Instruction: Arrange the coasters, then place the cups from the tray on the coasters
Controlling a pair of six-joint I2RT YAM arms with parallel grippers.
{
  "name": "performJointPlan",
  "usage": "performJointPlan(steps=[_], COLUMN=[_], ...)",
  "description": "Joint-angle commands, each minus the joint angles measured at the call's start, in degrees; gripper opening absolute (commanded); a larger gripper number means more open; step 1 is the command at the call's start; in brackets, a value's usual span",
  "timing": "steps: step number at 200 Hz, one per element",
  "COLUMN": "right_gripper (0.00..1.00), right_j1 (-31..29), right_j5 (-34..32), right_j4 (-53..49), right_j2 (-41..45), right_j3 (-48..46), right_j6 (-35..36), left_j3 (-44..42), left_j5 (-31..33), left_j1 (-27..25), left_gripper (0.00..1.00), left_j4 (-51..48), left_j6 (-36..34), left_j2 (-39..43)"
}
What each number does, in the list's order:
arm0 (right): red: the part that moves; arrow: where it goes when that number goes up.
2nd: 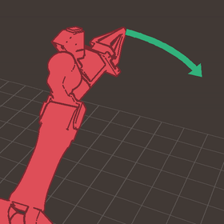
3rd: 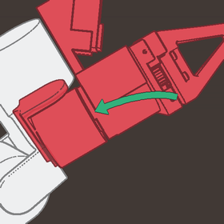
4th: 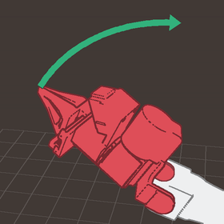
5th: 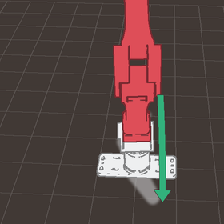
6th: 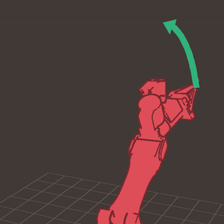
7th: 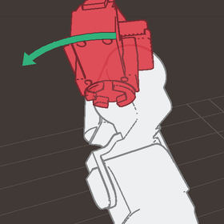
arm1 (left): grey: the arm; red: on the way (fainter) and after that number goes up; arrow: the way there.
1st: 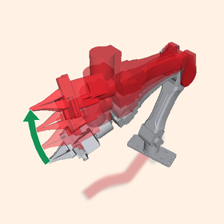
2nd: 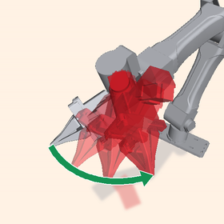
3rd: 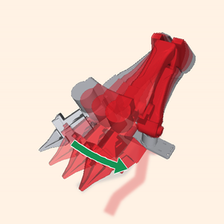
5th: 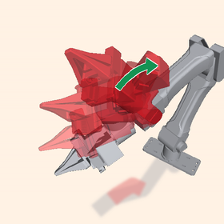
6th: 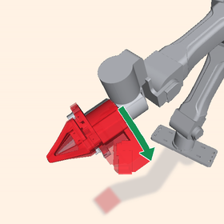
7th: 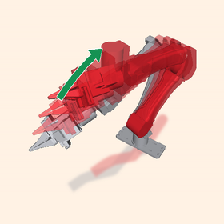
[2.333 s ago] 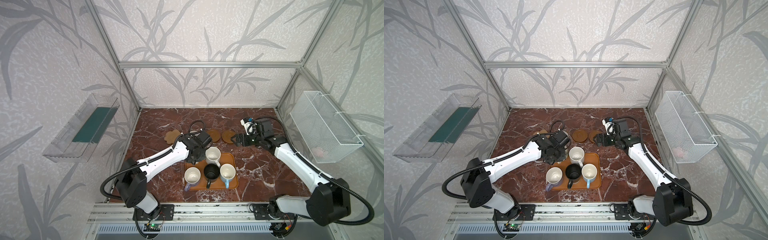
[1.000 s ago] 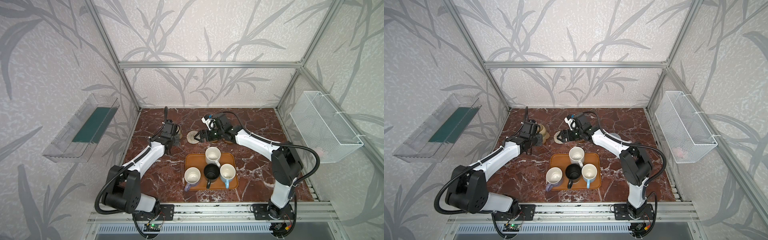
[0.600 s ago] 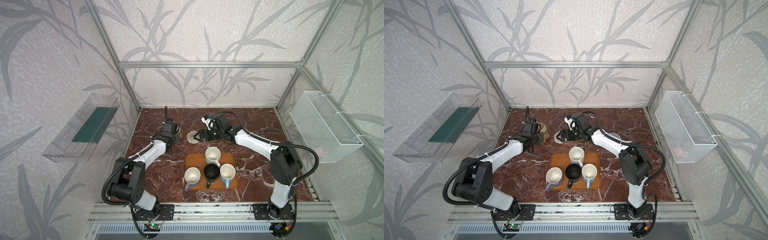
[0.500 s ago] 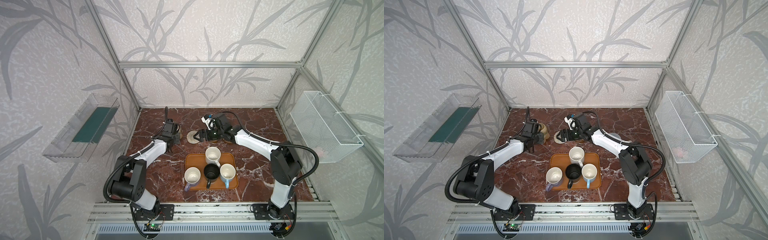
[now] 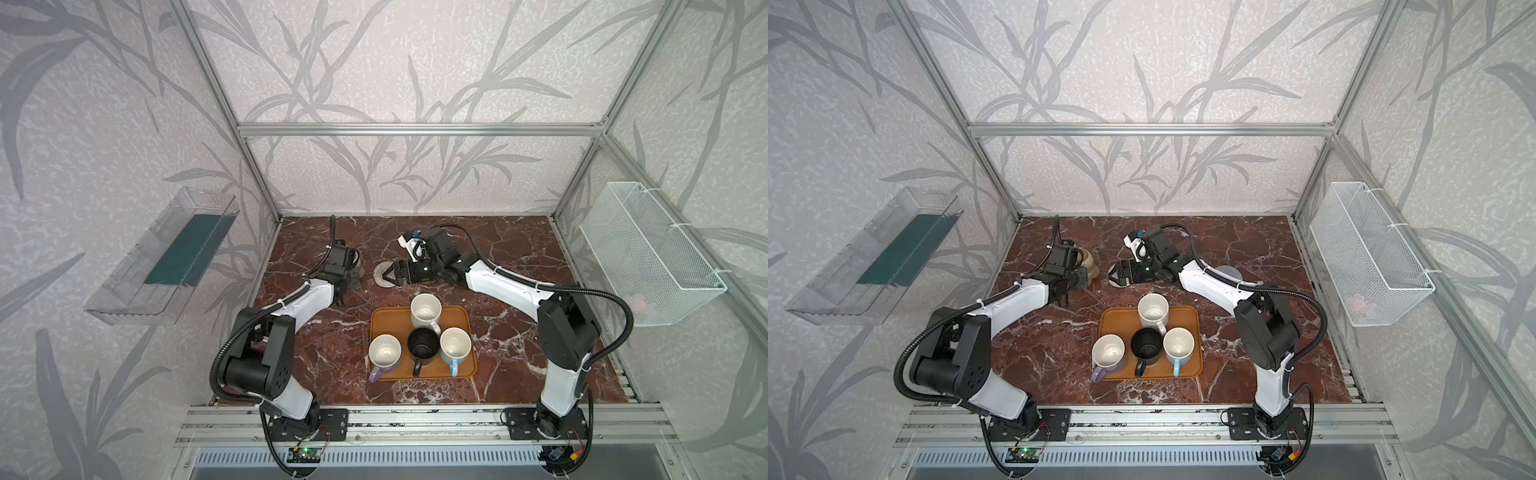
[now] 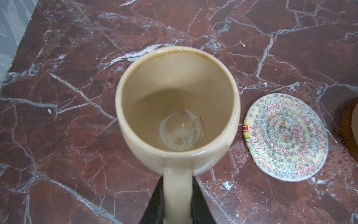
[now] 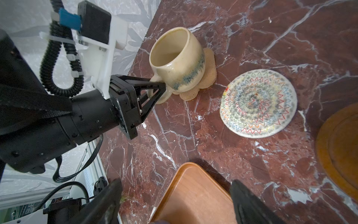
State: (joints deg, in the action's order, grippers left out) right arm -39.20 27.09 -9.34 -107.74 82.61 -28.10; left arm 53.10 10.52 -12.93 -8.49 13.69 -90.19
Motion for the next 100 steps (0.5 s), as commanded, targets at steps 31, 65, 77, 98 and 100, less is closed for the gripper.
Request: performJointPlan(steps=[31, 65, 77, 98, 100], right_gripper=[0.87, 0.87, 0.87, 0.87, 0.87], right_j1=[-0.44, -0.45, -0.44, -0.54, -0.53], right_j5=[0.81, 0.51, 0.59, 0.51, 0.51], right_j4=[-0.34, -0.52, -0.48, -0.75, -0.69], right_j2=[-0.31, -0.18, -0.19, -0.08, -0.09], right_j3=[1.68, 1.67, 1.83, 2.03, 2.03], right_j6=[0.05, -0.06, -0.14, -0.05, -0.01], left_j3=[0.95, 2.14, 2.27, 2.45, 2.47], left_j5=[0.43, -0.97, -1.64, -1.47, -1.47], left_j1=[0.36, 0.59, 0.62, 0.71, 0.78], left_gripper=[0.03, 0.11, 0.12, 0.15, 0.15], left_j4=[-1.0, -3.89, -4.11, -4.85, -4.99], left_j6=[0.98, 2.56, 2.66, 3.08, 3.13], left_j2=[-0.6, -1.71, -2.11, -2.18, -2.14])
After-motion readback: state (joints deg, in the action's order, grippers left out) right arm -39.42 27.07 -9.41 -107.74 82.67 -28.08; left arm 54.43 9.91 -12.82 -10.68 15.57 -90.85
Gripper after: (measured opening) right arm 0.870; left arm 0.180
